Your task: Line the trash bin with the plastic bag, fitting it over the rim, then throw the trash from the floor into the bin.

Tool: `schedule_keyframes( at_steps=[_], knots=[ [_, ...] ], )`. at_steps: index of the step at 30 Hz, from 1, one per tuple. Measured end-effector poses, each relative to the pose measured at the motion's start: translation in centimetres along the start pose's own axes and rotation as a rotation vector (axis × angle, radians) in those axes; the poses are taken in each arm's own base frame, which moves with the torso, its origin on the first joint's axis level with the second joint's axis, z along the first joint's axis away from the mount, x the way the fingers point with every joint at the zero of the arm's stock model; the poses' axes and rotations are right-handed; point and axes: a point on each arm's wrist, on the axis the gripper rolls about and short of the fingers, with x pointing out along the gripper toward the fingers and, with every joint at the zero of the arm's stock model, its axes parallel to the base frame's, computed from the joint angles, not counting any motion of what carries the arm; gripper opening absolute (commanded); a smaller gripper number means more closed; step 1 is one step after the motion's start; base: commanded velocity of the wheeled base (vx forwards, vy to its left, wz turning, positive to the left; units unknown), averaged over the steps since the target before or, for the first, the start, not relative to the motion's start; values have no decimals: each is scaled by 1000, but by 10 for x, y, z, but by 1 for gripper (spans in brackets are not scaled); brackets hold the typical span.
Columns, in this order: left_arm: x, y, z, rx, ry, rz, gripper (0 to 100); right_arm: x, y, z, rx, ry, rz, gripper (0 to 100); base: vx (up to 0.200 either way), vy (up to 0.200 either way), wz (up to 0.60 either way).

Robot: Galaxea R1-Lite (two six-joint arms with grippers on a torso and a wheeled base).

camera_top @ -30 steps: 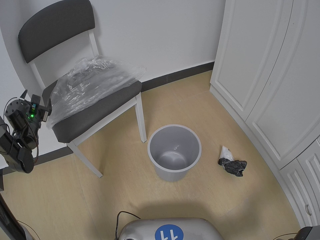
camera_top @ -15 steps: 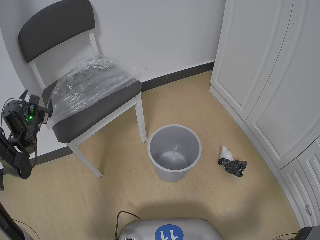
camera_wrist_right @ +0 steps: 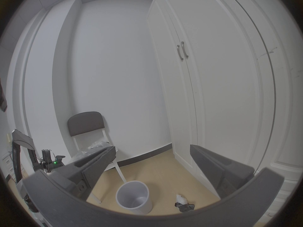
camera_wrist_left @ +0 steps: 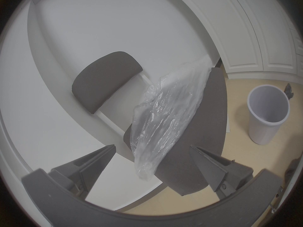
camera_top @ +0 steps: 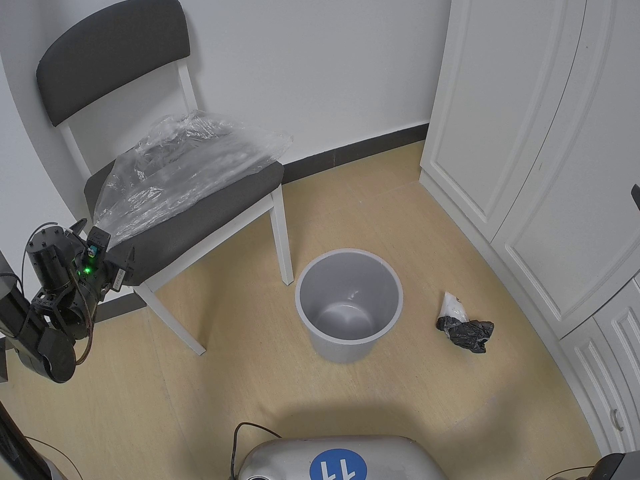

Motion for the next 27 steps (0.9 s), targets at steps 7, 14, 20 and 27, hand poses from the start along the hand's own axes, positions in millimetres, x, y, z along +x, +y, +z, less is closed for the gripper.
schedule_keyframes(
  at_steps=[7,14,20,27],
  knots=[
    [15,-6,-5,8,14,7,100,0,0,-1,-4,5,0,100,0,0,0],
    [32,-8,-3,3,4,32,100,-1,0,-1,-3,3,0,100,0,0,0],
    [50,-4,6,-16,-15,106,100,-1,0,-1,-2,0,0,100,0,0,0],
    [64,16,17,-38,-53,190,100,-1,0,0,-2,-1,0,100,0,0,0]
  ],
)
